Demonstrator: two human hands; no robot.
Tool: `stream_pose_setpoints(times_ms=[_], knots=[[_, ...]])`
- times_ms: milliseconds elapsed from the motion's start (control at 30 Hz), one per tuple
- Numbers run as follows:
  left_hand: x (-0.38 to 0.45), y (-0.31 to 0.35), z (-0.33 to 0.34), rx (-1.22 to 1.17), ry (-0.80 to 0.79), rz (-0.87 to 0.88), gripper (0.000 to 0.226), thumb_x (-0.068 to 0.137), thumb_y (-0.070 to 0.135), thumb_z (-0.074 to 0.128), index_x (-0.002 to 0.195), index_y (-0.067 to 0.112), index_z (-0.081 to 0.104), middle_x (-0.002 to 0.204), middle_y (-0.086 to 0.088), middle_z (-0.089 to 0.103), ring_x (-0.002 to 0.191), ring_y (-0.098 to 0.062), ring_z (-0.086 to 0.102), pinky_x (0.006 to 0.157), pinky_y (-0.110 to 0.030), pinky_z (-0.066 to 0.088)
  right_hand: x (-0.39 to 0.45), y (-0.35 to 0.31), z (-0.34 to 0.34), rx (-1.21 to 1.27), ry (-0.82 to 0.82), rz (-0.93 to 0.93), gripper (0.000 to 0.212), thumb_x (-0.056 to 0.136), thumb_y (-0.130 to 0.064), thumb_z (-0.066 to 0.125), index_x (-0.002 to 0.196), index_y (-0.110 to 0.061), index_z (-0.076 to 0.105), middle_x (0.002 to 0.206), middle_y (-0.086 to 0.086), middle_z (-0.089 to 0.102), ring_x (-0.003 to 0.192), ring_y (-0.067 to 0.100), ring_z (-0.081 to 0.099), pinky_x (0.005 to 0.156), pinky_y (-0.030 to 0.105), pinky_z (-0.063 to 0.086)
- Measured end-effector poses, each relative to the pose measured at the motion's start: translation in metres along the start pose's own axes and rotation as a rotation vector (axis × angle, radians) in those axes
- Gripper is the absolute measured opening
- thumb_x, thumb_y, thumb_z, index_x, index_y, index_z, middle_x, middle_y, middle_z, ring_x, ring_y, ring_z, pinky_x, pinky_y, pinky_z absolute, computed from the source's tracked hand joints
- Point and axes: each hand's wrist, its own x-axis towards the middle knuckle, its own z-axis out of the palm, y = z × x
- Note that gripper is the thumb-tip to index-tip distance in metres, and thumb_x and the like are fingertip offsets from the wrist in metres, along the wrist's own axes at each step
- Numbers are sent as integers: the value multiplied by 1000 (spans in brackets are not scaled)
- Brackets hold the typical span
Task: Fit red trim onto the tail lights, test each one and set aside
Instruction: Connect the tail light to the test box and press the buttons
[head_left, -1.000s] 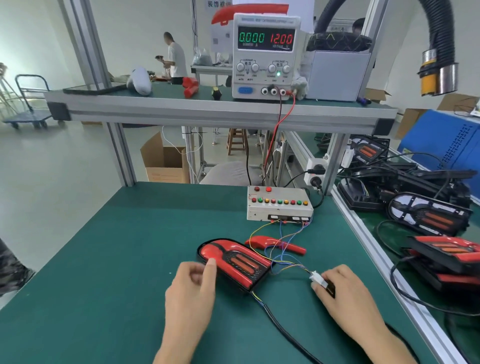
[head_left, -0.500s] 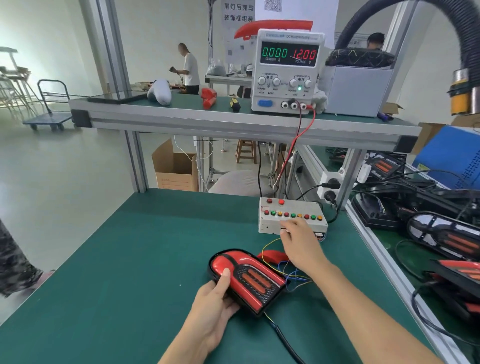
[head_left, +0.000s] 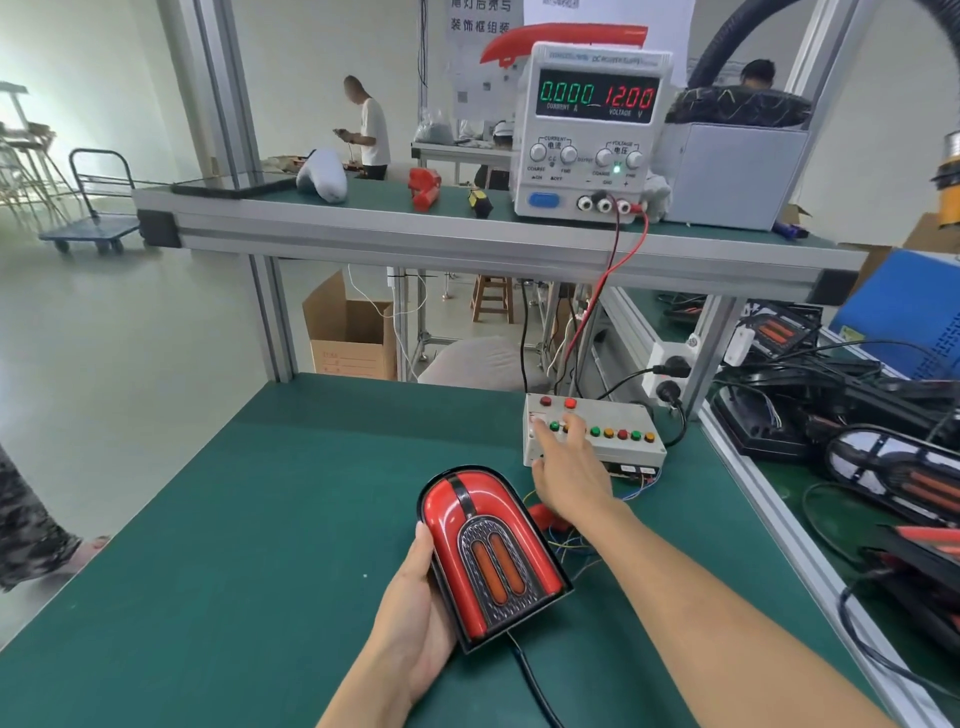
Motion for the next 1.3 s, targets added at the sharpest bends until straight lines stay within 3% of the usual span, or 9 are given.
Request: stream_pose_setpoints(times_ms=[233,467,867,1133,1300], knots=[[4,-1,-1,-12,2,-15,59,103,57,37,130,10,61,120,-18,73,107,-34,73,85,-52,59,2,1,7,43,46,28,56,100,-29,56,152,-31,35,160,12,13,111,28,62,88,42,59],[2,0,2,-20,9,5,57,104,54,38,128,10,62,119,-17,74,106,-33,73,88,-53,57,6,1,4,105,56,30,49,99,-23,57,146,-24,48,162,14,10,111,36,63,89,44,56],[5,-2,-2,15,-25,9,60,104,57,35,130,11,63,122,-16,72,110,-32,72,90,-52,57,2,-4,0,106,29,39,57,98,-24,60,152,-23,40,166,12,4,118,34,61,96,44,55],[7,-2,-4,17,-18,-2,58,102,57,38,129,12,63,121,-17,73,108,-34,72,92,-55,56,1,1,-6,-3,37,14,51,100,-26,57,149,-28,43,162,14,10,112,33,61,90,43,56],[6,-2,-4,29,-28,8,58,103,57,37,130,12,62,122,-17,72,110,-33,72,98,-57,53,-2,0,-1,-20,42,8,59,100,-29,58,154,-27,36,159,14,21,125,31,53,97,42,54]])
